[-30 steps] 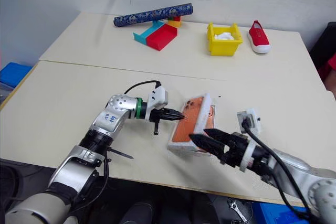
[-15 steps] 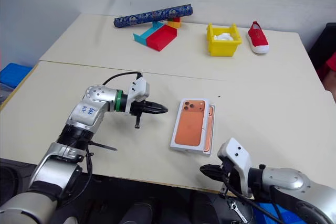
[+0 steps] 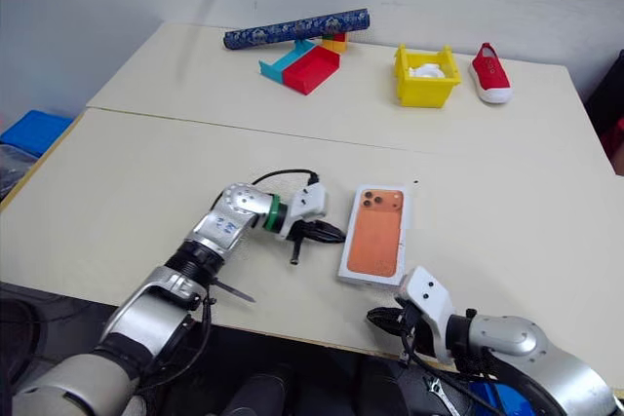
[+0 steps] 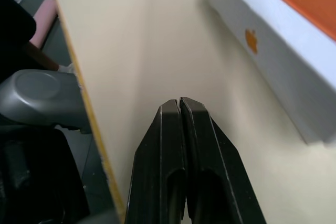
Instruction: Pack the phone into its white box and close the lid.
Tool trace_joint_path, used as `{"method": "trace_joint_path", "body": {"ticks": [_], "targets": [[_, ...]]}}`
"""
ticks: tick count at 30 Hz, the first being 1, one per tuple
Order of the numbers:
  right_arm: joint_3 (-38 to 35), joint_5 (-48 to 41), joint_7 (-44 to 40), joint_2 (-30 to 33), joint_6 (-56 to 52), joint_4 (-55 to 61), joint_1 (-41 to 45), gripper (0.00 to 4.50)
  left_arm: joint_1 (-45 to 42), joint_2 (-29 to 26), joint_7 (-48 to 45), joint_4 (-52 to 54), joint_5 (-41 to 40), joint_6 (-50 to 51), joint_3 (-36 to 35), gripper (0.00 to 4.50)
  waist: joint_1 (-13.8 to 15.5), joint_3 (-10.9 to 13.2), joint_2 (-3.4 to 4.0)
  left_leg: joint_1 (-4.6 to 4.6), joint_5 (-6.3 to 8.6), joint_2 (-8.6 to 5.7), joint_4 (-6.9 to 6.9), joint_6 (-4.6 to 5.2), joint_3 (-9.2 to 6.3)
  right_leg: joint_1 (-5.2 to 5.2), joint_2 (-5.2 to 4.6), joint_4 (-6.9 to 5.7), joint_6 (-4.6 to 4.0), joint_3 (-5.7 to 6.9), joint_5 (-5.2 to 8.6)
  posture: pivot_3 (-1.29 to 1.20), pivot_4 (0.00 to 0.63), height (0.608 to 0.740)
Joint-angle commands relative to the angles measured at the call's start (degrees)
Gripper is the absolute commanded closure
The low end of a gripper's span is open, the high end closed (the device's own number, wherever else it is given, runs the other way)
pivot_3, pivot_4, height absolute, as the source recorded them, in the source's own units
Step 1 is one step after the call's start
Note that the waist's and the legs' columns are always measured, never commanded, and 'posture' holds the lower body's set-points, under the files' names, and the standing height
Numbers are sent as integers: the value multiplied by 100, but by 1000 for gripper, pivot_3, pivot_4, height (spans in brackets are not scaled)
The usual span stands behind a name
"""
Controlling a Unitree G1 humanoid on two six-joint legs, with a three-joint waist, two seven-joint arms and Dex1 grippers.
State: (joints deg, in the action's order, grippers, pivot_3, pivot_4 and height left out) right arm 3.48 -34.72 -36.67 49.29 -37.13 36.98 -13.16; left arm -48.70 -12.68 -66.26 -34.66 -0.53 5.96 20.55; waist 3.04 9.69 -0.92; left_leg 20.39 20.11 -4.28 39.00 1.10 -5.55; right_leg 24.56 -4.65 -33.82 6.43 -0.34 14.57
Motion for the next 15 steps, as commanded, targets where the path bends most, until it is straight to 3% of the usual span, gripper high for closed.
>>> {"method": "trace_joint_path", "body": {"ticks": [1, 6, 9, 13, 15], "targets": [[-146, 130, 25, -197, 162, -62, 105, 4457, -184, 49, 34, 29, 22, -106, -60, 4500, -22, 0, 1, -2, 0, 1, 0, -1, 1, 0, 0, -2, 0, -1, 0, 0, 150, 740], [-233, 196, 46, -377, 83, -134, 200, 4457, -197, -4, -12, 45, 17, -114, -75, 4500, -14, 0, 1, -7, -2, 5, 0, -7, 3, 0, 1, -8, -1, -1, 0, 0, 150, 740], [-561, -326, -211, -296, -92, 207, 126, 4457, -96, -246, -394, 377, -166, 30, -126, 4500, -20, 0, 1, -6, -1, 2, 0, -6, 3, 0, 1, -6, -1, -1, 0, 0, 150, 740], [-1294, -1357, -311, -330, -411, 451, 139, 4457, -50, -424, -1222, 1204, -1168, 1265, -473, 4500, -29, 3, 6, -4, -1, 7, 0, -6, 1, 0, -2, -8, -1, -3, 0, 0, 150, 740], [-1604, -1601, -22, -391, -582, 355, 303, 4457, -170, -294, -1144, 1299, -1397, 1753, -602, 4500, 0, 3, 6, -5, 0, 7, 5, -5, -2, -5, -5, -6, -1, -3, 0, 0, 150, 740]]}}
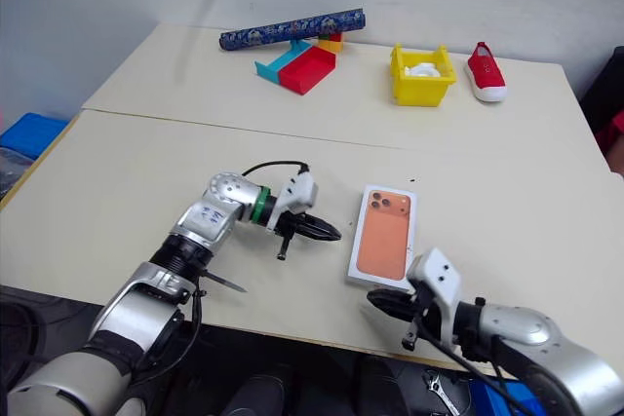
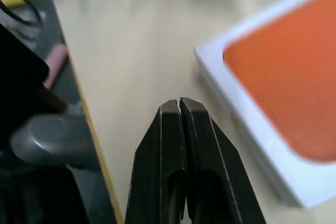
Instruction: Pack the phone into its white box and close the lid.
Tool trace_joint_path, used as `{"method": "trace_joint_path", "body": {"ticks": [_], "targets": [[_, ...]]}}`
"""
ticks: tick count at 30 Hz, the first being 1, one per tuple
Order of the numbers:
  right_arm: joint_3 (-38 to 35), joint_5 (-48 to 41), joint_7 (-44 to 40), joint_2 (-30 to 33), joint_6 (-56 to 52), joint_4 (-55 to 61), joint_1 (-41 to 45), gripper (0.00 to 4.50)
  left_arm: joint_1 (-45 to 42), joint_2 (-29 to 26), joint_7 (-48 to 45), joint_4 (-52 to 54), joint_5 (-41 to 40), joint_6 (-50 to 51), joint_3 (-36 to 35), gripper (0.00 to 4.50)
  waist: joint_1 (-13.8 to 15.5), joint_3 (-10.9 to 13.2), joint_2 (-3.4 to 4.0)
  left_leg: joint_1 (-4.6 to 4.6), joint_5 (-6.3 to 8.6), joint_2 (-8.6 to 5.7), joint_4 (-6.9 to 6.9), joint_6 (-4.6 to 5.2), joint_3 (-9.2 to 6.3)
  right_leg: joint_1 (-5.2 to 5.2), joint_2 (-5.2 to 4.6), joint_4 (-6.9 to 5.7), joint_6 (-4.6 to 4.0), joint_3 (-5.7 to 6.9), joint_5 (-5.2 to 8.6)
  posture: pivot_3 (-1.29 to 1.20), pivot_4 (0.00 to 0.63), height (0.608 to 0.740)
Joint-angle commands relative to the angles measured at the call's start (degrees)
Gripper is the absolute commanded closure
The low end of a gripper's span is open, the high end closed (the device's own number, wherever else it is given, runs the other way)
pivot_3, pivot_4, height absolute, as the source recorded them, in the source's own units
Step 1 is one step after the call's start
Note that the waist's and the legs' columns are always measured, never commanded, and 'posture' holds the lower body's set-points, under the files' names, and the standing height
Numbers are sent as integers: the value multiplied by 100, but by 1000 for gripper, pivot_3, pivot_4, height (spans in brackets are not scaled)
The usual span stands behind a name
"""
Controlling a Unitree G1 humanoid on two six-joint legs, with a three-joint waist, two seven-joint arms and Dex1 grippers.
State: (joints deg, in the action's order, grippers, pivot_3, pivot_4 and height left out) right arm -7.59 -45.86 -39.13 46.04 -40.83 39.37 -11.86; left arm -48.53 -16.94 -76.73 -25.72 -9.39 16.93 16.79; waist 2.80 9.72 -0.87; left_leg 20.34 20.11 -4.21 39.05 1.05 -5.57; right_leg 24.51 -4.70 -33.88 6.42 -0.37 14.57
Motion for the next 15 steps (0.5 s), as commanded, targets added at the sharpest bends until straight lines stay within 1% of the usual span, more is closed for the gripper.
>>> {"method": "trace_joint_path", "body": {"ticks": [1, 6, 8, 10, 12, 15], "targets": [[-562, -499, 362, -81, -283, 38, 277, 4457, -266, 261, 81, 300, -472, 712, -233, 4500, 27, 0, 0, 0, 0, -2, 2, 1, -2, -3, -2, 1, 0, 1, 0, 0, 150, 740], [-189, 148, 881, -147, -469, -373, 694, 4457, -531, 785, 966, -624, 207, 80, 8, 4500, 38, -2, -2, 0, 0, -9, 2, 2, -2, -2, 3, 2, 1, 3, 0, 0, 150, 740], [173, 579, 951, -104, -448, -515, 757, 4457, -659, 980, 1371, -1240, 575, -270, 174, 4500, 34, -2, -2, 2, 0, -8, -2, 2, 0, 4, 4, 0, 1, 2, 0, 0, 150, 740], [529, 957, 893, -20, -369, -582, 695, 4457, -734, 1115, 1534, -1717, 791, -451, 280, 4500, 9, -2, -2, 2, 0, -7, -3, 1, 5, 7, 10, -2, 1, 4, 0, 0, 150, 740], [654, 1104, 886, -83, -320, -615, 619, 4457, -782, 1133, 1686, -2077, 1052, -694, 415, 4500, 17, -9, -13, -2, 0, -7, -4, 1, 17, 8, 11, -4, 1, 6, 0, 0, 150, 740], [645, 1251, 946, -209, -263, -648, 566, 4457, -812, 1058, 1792, -2367, 1348, -1151, 566, 4500, 7, -29, -25, -19, 0, -6, -1, 1, 16, -11, 11, -3, 3, 5, -1, 0, 150, 740]]}}
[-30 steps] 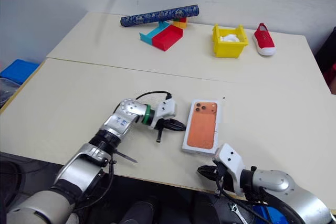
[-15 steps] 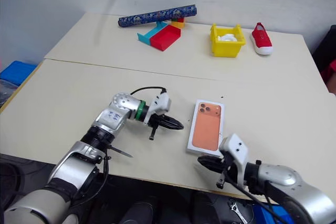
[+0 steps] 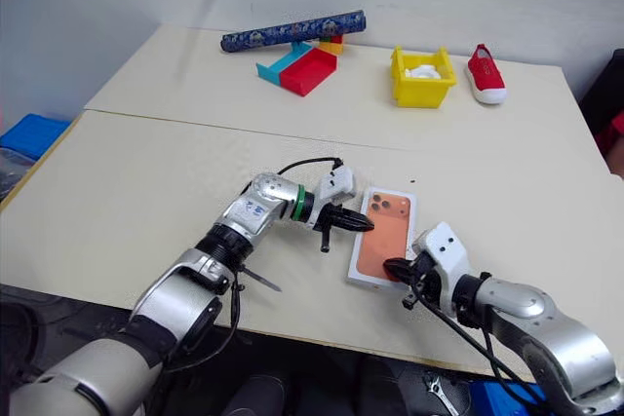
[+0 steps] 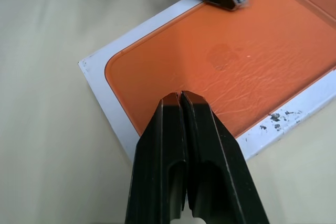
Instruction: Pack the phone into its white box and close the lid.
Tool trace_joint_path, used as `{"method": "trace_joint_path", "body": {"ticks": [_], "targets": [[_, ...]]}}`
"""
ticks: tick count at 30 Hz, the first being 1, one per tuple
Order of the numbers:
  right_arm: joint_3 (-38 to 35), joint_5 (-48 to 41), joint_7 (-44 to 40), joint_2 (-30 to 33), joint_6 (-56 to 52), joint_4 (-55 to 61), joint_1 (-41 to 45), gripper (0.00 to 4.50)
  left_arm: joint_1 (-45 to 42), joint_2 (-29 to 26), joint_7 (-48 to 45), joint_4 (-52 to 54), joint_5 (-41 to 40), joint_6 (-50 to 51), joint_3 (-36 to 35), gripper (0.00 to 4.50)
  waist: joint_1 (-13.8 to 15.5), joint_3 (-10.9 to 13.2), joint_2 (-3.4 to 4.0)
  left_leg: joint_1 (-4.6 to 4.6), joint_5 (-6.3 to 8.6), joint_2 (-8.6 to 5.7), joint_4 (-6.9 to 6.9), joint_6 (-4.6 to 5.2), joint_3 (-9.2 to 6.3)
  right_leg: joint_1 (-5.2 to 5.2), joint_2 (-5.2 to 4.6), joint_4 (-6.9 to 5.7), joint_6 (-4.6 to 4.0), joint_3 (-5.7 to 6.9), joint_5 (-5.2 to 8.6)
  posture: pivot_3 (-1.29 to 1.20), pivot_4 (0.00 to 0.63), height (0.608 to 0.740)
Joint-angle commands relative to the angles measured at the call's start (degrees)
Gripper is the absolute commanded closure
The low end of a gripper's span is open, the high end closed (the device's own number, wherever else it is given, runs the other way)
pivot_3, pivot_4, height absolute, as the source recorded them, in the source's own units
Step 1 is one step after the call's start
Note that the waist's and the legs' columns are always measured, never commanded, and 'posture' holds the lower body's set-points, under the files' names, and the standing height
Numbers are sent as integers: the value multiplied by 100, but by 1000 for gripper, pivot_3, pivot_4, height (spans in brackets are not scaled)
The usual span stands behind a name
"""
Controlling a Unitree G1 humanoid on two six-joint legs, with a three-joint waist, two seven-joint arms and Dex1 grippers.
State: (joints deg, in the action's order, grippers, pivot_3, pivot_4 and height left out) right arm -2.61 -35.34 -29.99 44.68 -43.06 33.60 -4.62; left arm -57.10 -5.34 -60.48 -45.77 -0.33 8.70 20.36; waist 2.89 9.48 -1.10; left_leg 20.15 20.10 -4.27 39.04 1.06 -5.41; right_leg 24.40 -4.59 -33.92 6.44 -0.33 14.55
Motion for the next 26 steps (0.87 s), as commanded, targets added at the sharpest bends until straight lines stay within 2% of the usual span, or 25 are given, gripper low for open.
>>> {"method": "trace_joint_path", "body": {"ticks": [1, 4, 8, 11, 16, 21, 22, 23, 26], "targets": [[131, 257, 43, -105, 15, -77, -181, 4457, 52, -136, 104, -361, 416, -345, 180, 4500, -4, -13, -2, -3, 0, 1, 0, 0, 0, -4, -2, 0, 0, -2, 0, 0, 150, 740], [-14, 420, -126, -142, 460, -9, -323, 4457, 148, -326, -274, -66, 160, -163, -13, 4500, -8, -20, -7, -4, 0, 4, 0, 0, -3, -5, -5, -1, 0, -6, 0, 0, 150, 740], [-781, -23, -540, 18, 580, 191, -494, 4457, 639, -996, -1066, 1176, -460, 501, -395, 4500, -115, -16, 2, -2, 1, 6, -2, -2, -2, 3, -4, -8, 0, -8, 0, 0, 150, 740], [-1684, -637, -1249, 432, 451, 249, -601, 3577, 1055, -1756, -1601, 2391, -1130, 1545, -823, 3628, -170, 7, 30, 8, 0, 5, -2, -2, 2, 16, -8, -17, -1, -20, -1, 0, 150, 740], [-3133, -1438, -2702, 1413, 53, -240, -711, 1754, 1538, -3126, -2169, 3791, -2083, 2821, -1605, 1972, -134, 14, 38, 10, 0, 15, -3, -4, -17, 7, -7, -5, -9, -9, 1, 0, 150, 740], [-4136, -1695, -3624, 2012, -262, -1019, -618, 70, 2157, -4490, -2417, 4509, -3034, 3863, -2733, 472, -145, 19, 46, 11, 8, 14, -6, 4, -17, 0, -13, 3, -11, -9, 2, 0, 150, 740], [-4210, -1612, -3718, 2078, -216, -1126, -598, 0, 2310, -4656, -2368, 4643, -3093, 3883, -2864, 146, -144, 20, 47, 10, 9, 15, -8, 3, -17, 0, -13, 3, -11, -8, 2, 0, 150, 740], [-4238, -1544, -3794, 2170, -236, -1243, -578, 0, 2468, -4770, -2297, 4768, -3095, 3816, -2946, 38, -144, 21, 48, 10, 11, 16, -9, 3, -17, 0, -13, 5, -13, -7, 3, 0, 150, 740], [-4192, -1502, -3997, 2334, -328, -1440, -517, 0, 2793, -4819, -2063, 5167, -3162, 3820, -2997, 38, -121, 26, 57, 9, 14, 13, -8, 5, -17, -2, -20, 15, -16, -6, 5, 0, 150, 740]]}}
